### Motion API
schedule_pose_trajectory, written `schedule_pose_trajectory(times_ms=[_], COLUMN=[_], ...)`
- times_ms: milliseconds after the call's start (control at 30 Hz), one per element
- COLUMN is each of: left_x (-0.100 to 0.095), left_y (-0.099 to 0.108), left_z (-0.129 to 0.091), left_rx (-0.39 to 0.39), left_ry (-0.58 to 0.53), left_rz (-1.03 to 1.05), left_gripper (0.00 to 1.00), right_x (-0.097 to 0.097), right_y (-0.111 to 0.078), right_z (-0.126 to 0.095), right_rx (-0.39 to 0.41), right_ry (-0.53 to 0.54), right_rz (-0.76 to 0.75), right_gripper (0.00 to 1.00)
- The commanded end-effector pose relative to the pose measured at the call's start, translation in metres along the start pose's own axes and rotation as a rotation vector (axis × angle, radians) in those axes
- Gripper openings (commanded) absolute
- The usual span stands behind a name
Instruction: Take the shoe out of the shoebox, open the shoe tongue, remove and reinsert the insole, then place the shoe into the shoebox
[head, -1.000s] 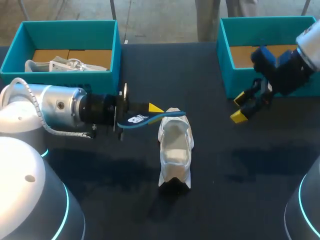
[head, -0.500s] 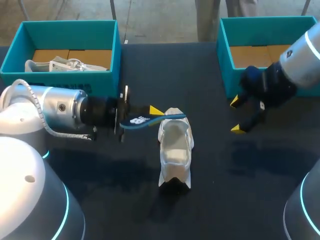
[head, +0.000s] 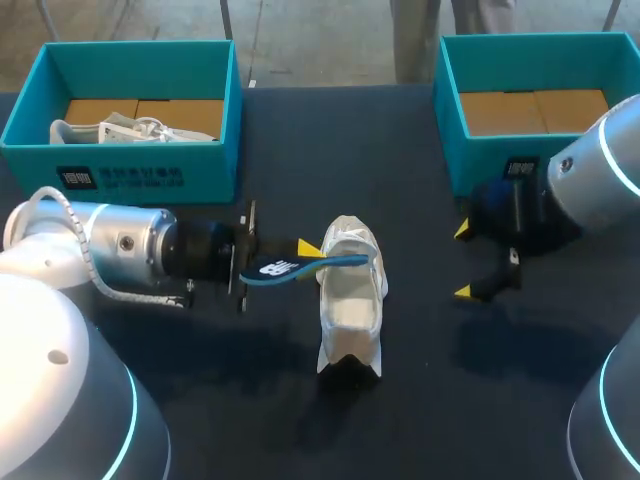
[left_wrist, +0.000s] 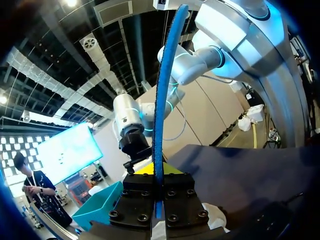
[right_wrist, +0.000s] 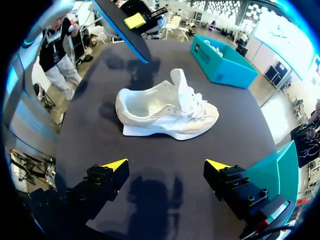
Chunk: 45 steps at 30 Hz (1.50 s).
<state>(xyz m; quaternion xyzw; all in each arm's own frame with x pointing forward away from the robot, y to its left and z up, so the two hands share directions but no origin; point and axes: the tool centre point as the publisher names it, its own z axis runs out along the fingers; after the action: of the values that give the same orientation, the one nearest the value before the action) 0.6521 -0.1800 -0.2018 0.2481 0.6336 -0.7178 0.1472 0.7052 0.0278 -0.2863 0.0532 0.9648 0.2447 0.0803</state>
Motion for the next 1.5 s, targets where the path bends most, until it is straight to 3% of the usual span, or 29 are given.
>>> schedule_pose_trajectory(times_ms=[33, 233, 700, 1500], left_x=[0.009, 0.018, 0.031, 0.039], left_y=[0.01, 0.025, 0.056, 0.076], left_z=[0.0, 0.0, 0.004, -0.003], left_rx=[0.01, 0.003, -0.011, -0.059], left_ry=[-0.016, -0.022, -0.046, -0.016], left_rz=[0.005, 0.007, -0.012, -0.026], left_gripper=[0.0, 0.0, 0.0, 0.0], right_x=[0.002, 0.013, 0.034, 0.037], right_y=[-0.001, 0.001, 0.012, 0.019], right_z=[-0.001, 0.017, 0.047, 0.07], right_rx=[0.0, 0.044, 0.037, 0.114], right_ry=[-0.004, -0.053, -0.105, -0.093], right_rz=[0.0, 0.003, -0.063, -0.116], right_gripper=[1.0, 1.0, 1.0, 1.0])
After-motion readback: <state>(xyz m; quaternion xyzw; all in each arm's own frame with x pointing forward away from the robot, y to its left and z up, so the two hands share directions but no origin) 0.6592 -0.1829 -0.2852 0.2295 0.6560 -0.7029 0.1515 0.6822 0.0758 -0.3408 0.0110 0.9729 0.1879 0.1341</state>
